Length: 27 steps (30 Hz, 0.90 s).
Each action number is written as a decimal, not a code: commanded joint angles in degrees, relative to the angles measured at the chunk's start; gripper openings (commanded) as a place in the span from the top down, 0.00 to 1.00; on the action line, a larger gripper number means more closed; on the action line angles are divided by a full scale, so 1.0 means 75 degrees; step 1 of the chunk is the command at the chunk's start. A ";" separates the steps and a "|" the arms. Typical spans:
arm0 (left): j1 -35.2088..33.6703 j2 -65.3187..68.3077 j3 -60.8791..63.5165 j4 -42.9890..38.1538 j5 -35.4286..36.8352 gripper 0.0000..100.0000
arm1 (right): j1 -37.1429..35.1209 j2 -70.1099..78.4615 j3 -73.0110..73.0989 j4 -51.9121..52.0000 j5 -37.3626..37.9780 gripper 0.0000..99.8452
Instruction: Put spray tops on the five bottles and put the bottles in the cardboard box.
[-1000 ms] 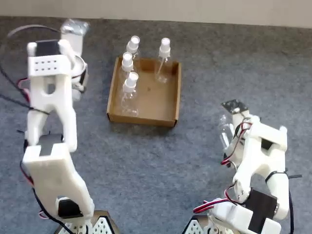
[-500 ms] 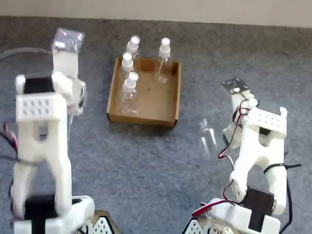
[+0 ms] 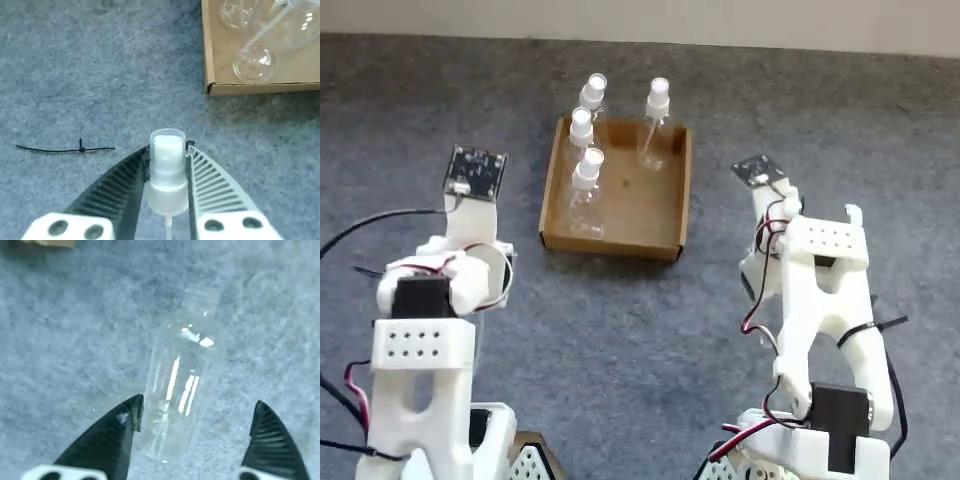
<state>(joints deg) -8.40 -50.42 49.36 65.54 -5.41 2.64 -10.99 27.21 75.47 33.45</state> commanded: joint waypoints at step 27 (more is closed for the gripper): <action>0.0076 -0.0346 0.1952 -0.2356 0.0070 0.95 | -0.1272 0.1600 -0.1963 0.0779 -0.1242 0.72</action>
<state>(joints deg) -8.40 -51.65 64.22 49.01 -5.41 -6.51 -3.34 18.77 82.24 24.84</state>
